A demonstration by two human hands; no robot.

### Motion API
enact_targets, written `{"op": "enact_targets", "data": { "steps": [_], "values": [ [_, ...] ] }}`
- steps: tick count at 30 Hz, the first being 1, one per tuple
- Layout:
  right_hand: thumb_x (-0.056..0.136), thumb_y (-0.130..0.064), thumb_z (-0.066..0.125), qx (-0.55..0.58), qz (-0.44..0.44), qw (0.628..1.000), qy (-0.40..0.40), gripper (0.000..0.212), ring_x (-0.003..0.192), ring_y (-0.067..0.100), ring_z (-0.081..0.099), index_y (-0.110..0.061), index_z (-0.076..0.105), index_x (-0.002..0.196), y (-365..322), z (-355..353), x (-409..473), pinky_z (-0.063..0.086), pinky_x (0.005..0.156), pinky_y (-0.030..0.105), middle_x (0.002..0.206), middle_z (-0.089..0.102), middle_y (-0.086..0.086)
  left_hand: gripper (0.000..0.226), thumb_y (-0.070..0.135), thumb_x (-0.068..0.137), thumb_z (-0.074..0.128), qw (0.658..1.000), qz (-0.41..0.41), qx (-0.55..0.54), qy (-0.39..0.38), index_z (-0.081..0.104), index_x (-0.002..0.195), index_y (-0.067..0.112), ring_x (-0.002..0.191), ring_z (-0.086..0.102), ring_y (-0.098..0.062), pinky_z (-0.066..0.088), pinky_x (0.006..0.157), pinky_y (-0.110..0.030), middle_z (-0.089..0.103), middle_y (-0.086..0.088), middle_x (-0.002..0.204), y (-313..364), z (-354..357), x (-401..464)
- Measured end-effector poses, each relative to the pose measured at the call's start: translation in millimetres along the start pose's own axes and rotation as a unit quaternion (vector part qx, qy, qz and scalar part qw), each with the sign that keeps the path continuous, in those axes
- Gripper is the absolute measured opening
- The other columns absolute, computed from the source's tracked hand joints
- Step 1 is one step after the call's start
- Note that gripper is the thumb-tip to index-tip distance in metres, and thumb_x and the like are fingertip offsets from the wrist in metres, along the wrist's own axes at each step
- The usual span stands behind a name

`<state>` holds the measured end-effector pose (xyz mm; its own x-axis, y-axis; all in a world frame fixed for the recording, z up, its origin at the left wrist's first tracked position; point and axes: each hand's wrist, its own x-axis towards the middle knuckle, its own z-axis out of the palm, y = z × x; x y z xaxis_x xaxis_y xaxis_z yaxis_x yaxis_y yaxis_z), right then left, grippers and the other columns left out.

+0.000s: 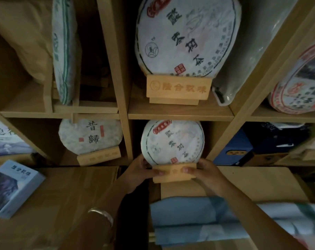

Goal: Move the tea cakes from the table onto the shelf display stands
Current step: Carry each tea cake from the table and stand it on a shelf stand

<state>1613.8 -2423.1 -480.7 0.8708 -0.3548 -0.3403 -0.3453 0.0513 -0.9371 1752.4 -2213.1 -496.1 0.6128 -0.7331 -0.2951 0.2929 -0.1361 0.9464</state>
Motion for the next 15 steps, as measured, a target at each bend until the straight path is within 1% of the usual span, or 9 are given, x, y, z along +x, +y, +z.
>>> {"op": "enact_targets", "data": {
  "steps": [2, 4, 7, 9, 11, 13, 15],
  "values": [
    [0.061, -0.035, 0.086, -0.01, -0.003, 1.0, -0.003, 0.042, 0.095, 0.01, 0.073, -0.024, 0.076, 0.1, -4, -2, 4, 0.055, 0.072, 0.017, 0.101, 0.078, -0.006, 0.074, 0.002, 0.064, 0.088, 1.0, -0.007, -0.012, 0.003, 0.059, 0.126, 0.027, 0.114, 0.064, -0.015, 0.057, 0.091, -0.036, 0.07, 0.004, 0.122, 1, -1, 4],
    [0.063, -0.031, 0.085, -0.015, -0.005, 1.0, -0.013, 0.039, 0.097, 0.01, 0.072, -0.023, 0.075, 0.101, -5, -3, 6, 0.054, 0.074, 0.016, 0.103, 0.078, -0.006, 0.072, 0.002, 0.063, 0.088, 1.0, -0.009, -0.021, -0.002, 0.061, 0.124, 0.028, 0.111, 0.066, -0.013, 0.058, 0.085, -0.03, 0.071, 0.005, 0.119, 1, -2, 5],
    [0.06, -0.028, 0.085, -0.01, -0.014, 1.0, -0.006, 0.052, 0.103, 0.015, 0.07, -0.016, 0.073, 0.108, -5, -5, 9, 0.056, 0.085, 0.026, 0.109, 0.076, 0.0, 0.071, -0.005, 0.064, 0.084, 1.0, 0.003, -0.027, -0.006, 0.06, 0.124, 0.023, 0.11, 0.067, -0.012, 0.057, 0.083, -0.028, 0.071, 0.002, 0.12, 3, -2, 7],
    [0.061, -0.026, 0.085, -0.003, -0.022, 1.0, -0.004, 0.055, 0.106, 0.016, 0.069, -0.012, 0.071, 0.113, -8, -5, 11, 0.055, 0.089, 0.028, 0.113, 0.074, 0.002, 0.07, -0.009, 0.065, 0.082, 1.0, 0.009, -0.028, -0.009, 0.059, 0.125, 0.021, 0.108, 0.067, -0.009, 0.057, 0.08, -0.023, 0.072, 0.003, 0.118, 7, -3, 11],
    [0.066, -0.019, 0.083, 0.007, -0.03, 1.0, -0.004, 0.053, 0.108, 0.018, 0.069, -0.009, 0.069, 0.116, -10, -6, 16, 0.055, 0.091, 0.029, 0.115, 0.074, 0.005, 0.071, -0.009, 0.065, 0.082, 1.0, 0.009, -0.015, -0.006, 0.059, 0.124, 0.022, 0.106, 0.067, -0.006, 0.057, 0.078, -0.02, 0.072, 0.006, 0.116, 14, -4, 17],
    [0.072, -0.012, 0.082, 0.015, -0.034, 0.999, 0.007, 0.048, 0.109, 0.018, 0.068, -0.008, 0.068, 0.118, -10, -6, 21, 0.054, 0.095, 0.031, 0.117, 0.073, 0.005, 0.073, -0.009, 0.066, 0.082, 1.0, 0.007, -0.008, 0.001, 0.057, 0.128, 0.02, 0.11, 0.066, -0.009, 0.057, 0.08, -0.022, 0.07, 0.003, 0.12, 17, -4, 25],
    [0.073, -0.01, 0.082, 0.019, -0.038, 0.999, 0.018, 0.048, 0.11, 0.017, 0.067, -0.009, 0.068, 0.119, -7, -5, 27, 0.053, 0.097, 0.03, 0.118, 0.073, 0.004, 0.076, -0.009, 0.066, 0.082, 1.0, 0.004, -0.003, 0.016, 0.055, 0.131, 0.018, 0.115, 0.063, -0.013, 0.057, 0.084, -0.025, 0.067, 0.0, 0.125, 16, -4, 33]
  ]
}}
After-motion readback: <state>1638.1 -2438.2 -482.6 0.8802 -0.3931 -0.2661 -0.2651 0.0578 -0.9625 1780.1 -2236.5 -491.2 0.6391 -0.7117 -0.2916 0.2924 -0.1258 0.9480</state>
